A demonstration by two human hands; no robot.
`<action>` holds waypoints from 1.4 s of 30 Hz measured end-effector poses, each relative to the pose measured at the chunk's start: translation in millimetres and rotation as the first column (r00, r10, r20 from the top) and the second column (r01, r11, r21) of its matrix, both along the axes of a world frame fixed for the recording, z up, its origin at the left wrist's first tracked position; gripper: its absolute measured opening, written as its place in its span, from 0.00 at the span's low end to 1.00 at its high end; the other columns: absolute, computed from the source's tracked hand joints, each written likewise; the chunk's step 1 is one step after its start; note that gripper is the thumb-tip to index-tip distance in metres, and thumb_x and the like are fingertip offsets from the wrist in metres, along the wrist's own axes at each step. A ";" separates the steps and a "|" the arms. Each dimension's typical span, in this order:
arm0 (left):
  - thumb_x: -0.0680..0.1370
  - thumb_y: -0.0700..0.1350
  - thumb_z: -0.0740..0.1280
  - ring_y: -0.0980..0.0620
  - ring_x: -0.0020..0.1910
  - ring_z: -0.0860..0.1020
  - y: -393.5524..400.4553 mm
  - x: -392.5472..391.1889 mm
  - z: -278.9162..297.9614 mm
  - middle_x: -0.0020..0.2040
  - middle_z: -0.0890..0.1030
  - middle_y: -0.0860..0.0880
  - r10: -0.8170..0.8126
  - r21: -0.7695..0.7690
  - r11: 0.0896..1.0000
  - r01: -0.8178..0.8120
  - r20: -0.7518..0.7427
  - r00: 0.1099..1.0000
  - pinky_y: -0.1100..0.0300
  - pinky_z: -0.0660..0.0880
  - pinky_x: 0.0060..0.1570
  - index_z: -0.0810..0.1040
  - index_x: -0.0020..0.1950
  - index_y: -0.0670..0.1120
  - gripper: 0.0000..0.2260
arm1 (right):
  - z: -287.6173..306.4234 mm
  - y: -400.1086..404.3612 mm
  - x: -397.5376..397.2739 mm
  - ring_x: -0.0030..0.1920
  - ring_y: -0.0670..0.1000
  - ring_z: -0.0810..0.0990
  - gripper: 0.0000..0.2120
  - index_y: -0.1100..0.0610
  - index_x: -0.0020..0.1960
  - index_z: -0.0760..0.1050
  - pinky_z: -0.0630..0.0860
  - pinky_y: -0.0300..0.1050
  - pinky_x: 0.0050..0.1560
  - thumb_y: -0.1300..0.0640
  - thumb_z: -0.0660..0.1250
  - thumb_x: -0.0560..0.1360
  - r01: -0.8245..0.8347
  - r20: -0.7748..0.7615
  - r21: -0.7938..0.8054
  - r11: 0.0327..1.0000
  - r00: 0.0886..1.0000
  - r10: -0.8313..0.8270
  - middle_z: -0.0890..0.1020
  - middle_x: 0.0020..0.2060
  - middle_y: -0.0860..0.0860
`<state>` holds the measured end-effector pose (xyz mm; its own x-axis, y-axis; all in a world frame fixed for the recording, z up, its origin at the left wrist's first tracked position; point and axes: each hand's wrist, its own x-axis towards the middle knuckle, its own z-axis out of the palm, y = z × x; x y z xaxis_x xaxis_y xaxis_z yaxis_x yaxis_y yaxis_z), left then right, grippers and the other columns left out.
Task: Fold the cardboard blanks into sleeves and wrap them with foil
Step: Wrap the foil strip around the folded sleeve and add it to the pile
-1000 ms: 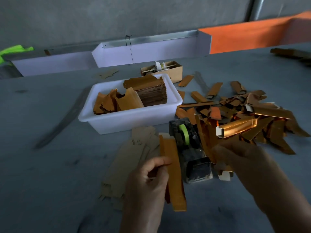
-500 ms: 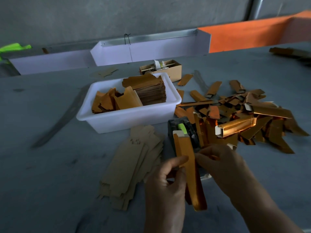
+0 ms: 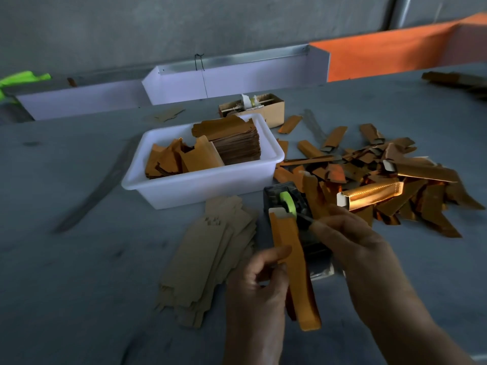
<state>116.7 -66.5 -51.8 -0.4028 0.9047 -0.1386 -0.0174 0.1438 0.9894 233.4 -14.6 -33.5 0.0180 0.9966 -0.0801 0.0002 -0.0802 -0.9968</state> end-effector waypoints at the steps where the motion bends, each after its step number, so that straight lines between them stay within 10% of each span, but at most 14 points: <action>1: 0.76 0.37 0.67 0.55 0.42 0.82 1.0 -0.8 0.7 0.41 0.85 0.52 0.009 0.010 1.000 -0.009 0.024 1.000 0.63 0.75 0.41 0.85 0.40 0.57 0.16 | 2.3 -0.6 3.2 0.50 0.42 0.74 0.04 0.57 0.38 0.79 0.68 0.37 0.41 0.56 0.69 0.70 0.001 0.126 0.032 0.999 0.992 -0.005 0.72 0.58 0.44; 7: 0.77 0.37 0.65 0.54 0.37 0.81 2.6 -0.8 6.7 0.40 0.84 0.53 -0.001 0.089 0.996 0.000 0.018 1.000 0.65 0.74 0.34 0.83 0.44 0.60 0.17 | -3.5 -9.7 9.8 0.47 0.41 0.73 0.08 0.56 0.35 0.76 0.66 0.33 0.39 0.59 0.68 0.72 -0.078 0.528 0.108 0.991 0.849 0.010 0.70 0.56 0.43; 22: 0.79 0.42 0.63 0.49 0.39 0.81 9.8 3.8 9.2 0.43 0.82 0.59 -0.183 0.046 0.979 0.198 -0.226 0.957 0.52 0.80 0.39 0.76 0.46 0.73 0.21 | -24.3 -16.2 7.1 0.44 0.40 0.77 0.06 0.55 0.34 0.77 0.69 0.30 0.38 0.58 0.72 0.69 -0.032 0.547 0.276 0.961 0.827 -0.129 0.75 0.52 0.43; 28: 0.79 0.45 0.64 0.58 0.43 0.79 10.3 5.9 5.4 0.45 0.80 0.58 -0.158 0.041 0.982 0.186 -0.370 0.915 0.67 0.77 0.39 0.79 0.47 0.67 0.14 | -18.1 -13.0 1.9 0.38 0.43 0.76 0.07 0.59 0.34 0.75 0.69 0.28 0.33 0.63 0.72 0.69 -0.127 0.664 0.361 0.924 0.731 -0.158 0.76 0.45 0.47; 35: 0.77 0.41 0.66 0.62 0.43 0.79 5.3 0.7 13.5 0.43 0.83 0.59 -0.193 0.104 0.965 0.239 -0.329 0.924 0.71 0.75 0.37 0.79 0.47 0.59 0.11 | 7.2 -17.0 23.6 0.38 0.40 0.78 0.05 0.50 0.39 0.73 0.73 0.29 0.34 0.57 0.66 0.72 -0.152 0.578 0.354 0.923 0.812 -0.088 0.76 0.38 0.44; 39: 0.72 0.44 0.72 0.62 0.41 0.81 4.2 -0.2 19.6 0.42 0.84 0.60 -0.165 0.132 0.975 0.181 -0.125 0.978 0.73 0.74 0.34 0.71 0.51 0.55 0.14 | 33.0 -18.0 27.9 0.36 0.42 0.79 0.06 0.49 0.38 0.79 0.74 0.35 0.33 0.50 0.65 0.64 -0.306 0.229 0.157 0.939 0.936 0.267 0.81 0.35 0.46; 42: 0.70 0.44 0.74 0.61 0.39 0.82 2.8 -2.1 23.6 0.40 0.84 0.59 -0.144 0.076 0.986 0.147 -0.041 0.989 0.74 0.73 0.31 0.69 0.51 0.54 0.17 | 34.3 -16.3 26.6 0.37 0.41 0.79 0.07 0.46 0.39 0.81 0.74 0.33 0.34 0.58 0.67 0.68 -0.414 0.250 0.092 0.905 0.890 0.382 0.82 0.37 0.44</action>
<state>114.6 -63.6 -28.2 -0.2691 0.9616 -0.0532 0.0326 0.0643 0.9974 260.0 -30.9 0.7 -0.3817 0.9241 0.0189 0.2243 0.1125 -0.9680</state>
